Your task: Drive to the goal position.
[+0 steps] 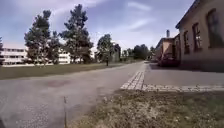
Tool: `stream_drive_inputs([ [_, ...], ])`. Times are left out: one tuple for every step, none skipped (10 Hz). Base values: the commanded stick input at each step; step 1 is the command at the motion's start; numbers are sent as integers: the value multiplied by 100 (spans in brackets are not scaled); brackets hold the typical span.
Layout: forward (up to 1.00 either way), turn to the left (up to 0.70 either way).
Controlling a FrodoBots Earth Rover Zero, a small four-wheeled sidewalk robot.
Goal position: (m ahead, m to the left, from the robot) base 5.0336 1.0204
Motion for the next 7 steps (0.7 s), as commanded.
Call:
stream_drive_inputs([
  [0, -70],
  [0, -70],
  [0, -70],
  [0, -70],
  [0, -70],
  [0, -70],
  [0, -70],
])
